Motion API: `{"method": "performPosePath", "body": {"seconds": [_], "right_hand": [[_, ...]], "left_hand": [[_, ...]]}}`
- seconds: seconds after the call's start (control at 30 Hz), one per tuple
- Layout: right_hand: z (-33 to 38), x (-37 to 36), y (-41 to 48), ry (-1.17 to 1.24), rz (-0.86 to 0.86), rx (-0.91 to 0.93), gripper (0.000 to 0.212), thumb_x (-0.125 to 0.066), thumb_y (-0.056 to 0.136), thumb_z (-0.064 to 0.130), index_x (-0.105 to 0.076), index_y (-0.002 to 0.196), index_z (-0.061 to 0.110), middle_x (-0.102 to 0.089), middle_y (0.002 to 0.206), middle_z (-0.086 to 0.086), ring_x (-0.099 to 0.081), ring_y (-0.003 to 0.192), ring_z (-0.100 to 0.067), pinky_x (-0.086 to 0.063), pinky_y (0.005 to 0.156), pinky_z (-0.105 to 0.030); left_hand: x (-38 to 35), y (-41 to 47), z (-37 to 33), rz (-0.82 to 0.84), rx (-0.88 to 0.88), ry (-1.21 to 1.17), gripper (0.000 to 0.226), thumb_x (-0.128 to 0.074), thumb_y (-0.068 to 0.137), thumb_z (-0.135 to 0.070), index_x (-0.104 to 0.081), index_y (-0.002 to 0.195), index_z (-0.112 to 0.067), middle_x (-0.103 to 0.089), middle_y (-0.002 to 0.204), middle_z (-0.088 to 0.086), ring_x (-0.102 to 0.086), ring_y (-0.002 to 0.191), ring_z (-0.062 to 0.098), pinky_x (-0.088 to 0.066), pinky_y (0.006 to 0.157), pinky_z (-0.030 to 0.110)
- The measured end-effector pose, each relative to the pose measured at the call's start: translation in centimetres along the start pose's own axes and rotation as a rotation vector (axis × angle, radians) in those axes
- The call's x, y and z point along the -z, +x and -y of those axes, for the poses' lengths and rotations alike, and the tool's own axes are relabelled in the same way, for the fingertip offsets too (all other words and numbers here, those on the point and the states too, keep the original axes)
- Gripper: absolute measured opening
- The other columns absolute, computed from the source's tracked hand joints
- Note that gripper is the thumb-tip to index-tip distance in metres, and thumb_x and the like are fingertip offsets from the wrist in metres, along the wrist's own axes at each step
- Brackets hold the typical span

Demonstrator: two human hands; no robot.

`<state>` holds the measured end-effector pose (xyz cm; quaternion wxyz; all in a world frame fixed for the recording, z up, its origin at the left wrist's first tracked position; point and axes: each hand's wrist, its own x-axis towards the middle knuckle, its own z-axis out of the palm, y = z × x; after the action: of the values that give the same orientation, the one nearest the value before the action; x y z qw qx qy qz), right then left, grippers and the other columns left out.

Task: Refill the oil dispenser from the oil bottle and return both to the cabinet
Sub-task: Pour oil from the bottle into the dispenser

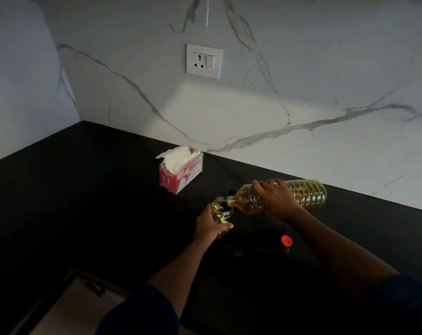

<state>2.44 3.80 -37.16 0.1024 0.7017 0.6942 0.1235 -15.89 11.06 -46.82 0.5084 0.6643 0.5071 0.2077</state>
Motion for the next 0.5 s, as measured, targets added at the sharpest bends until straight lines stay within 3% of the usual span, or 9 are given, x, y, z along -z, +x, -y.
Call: {"method": "performPosePath", "body": {"seconds": [0.5], "right_hand": [[-0.11,-0.12,-0.01,-0.002,-0.011,0.006,0.084,-0.071,0.072,0.039,-0.032,0.140,0.009,-0.050,0.134,-0.014,-0.046,0.123,-0.032,-0.029,0.107,-0.045]], "left_hand": [[0.06,-0.04,-0.14,0.009,0.015,-0.014,0.082,-0.085,0.062,-0.019,-0.044,0.133,-0.021,-0.053,0.131,0.003,-0.047,0.126,0.021,-0.042,0.103,0.035]]}}
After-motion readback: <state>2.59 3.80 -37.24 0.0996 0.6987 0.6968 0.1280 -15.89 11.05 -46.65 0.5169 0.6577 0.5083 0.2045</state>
